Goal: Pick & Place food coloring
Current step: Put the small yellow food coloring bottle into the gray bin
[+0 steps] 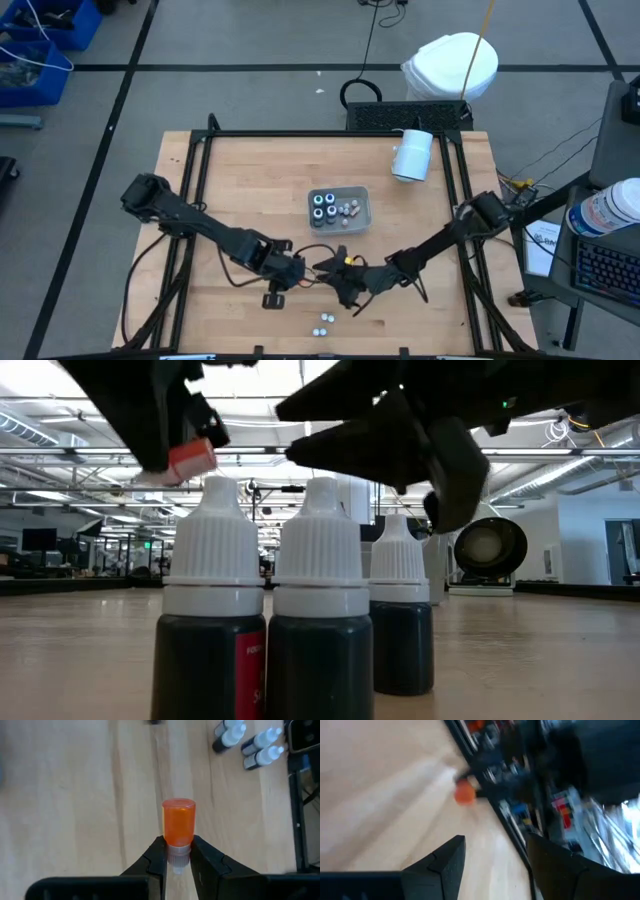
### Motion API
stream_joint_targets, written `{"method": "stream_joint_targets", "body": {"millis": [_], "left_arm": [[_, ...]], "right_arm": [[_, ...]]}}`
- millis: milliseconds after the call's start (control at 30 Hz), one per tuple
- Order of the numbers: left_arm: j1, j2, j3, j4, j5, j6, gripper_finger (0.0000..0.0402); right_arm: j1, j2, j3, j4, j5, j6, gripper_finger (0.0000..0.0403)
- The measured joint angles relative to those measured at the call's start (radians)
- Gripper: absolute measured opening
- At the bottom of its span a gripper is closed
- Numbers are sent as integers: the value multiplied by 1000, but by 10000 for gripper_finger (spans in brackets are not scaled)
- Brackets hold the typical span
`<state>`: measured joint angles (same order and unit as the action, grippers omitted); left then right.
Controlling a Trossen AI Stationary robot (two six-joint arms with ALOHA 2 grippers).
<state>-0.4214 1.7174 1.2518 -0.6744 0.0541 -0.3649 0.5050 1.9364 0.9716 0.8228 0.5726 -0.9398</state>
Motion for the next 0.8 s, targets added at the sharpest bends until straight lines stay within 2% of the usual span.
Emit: {"method": "stream_joint_targets", "body": {"millis": [100, 233, 433, 567, 800], "left_arm": [[8, 29, 0, 23, 35, 11, 63], [15, 27, 0, 71, 53, 16, 68], [22, 33, 34, 79, 59, 24, 66], [21, 47, 65, 61, 60, 46, 65], [21, 44, 82, 71, 56, 66, 66]], "right_arm": [[10, 23, -1, 11, -51, -53, 197], [25, 50, -1, 46, -56, -116, 197], [28, 71, 39, 83, -69, -119, 197], [27, 78, 49, 42, -95, -124, 197], [27, 79, 51, 54, -78, -123, 196]]}}
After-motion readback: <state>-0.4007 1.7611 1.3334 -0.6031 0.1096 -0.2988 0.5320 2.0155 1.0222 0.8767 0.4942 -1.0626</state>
